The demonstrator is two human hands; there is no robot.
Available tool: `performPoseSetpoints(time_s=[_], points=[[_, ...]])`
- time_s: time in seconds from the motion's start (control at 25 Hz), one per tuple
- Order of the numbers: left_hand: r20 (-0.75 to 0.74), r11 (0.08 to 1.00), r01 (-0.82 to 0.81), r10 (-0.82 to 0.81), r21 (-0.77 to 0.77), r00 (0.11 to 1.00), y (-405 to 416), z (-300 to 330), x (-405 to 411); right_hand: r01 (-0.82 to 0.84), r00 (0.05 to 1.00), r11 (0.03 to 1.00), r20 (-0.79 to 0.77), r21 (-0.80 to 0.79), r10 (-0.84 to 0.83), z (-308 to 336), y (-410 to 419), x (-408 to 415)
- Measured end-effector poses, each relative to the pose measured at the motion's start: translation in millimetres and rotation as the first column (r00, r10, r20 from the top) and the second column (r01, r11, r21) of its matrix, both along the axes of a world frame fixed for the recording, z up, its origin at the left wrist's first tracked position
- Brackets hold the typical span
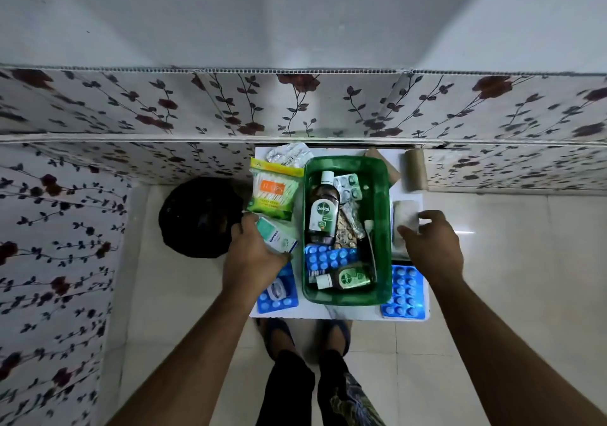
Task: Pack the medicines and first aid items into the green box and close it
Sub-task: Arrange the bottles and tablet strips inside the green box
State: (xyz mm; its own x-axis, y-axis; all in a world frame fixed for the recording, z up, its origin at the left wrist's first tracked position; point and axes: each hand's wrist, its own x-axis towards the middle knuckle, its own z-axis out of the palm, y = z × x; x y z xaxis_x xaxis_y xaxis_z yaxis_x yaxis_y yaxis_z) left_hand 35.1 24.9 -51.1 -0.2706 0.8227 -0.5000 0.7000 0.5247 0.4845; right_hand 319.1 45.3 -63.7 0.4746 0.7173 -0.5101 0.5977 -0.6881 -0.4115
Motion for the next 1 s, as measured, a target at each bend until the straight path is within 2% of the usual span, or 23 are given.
performPoseSetpoints(time_s=[0.2, 0.32, 0.4, 0.48, 0.64, 0.8, 1.0], points=[[-0.085, 0.997, 0.072, -0.075, -0.043, 0.994, -3.2, 24.3, -9.0, 0.16, 0.983, 0.987, -0.097, 0.029, -0.157, 1.9, 4.3, -5.0], [-0.157, 0.976, 0.21, -0.199, 0.058, 0.967, -4.1, 67.0, -14.8, 0.22, 0.964, 0.973, -0.166, 0.065, -0.207, 11.3, 1.0, -4.0], [-0.125, 0.921, 0.344, -0.326, 0.181, 0.937, 10.3, 98.3, 1.0, 0.272, 0.947, 0.956, -0.207, 0.109, -0.246, 18.3, -1.9, -1.3], [-0.065, 0.858, 0.464, -0.461, 0.222, 0.885, 35.5, 112.3, 25.9, 0.315, 0.93, 0.938, -0.246, 0.144, -0.274, 24.5, -3.5, 1.1], [0.014, 0.774, 0.624, -0.629, 0.106, 0.777, 76.7, 77.8, 78.0, 0.375, 0.903, 0.906, -0.299, 0.195, -0.31, 28.2, -5.1, 15.9], [0.098, 0.803, 0.593, -0.595, 0.051, 0.797, 86.3, 30.5, 101.5, 0.389, 0.895, 0.898, -0.316, 0.208, -0.314, 28.4, -7.0, 27.9], [0.144, 0.87, 0.477, -0.491, 0.12, 0.859, 80.2, 11.3, 110.9, 0.381, 0.896, 0.899, -0.327, 0.218, -0.3, 30.3, -6.2, 29.8]])
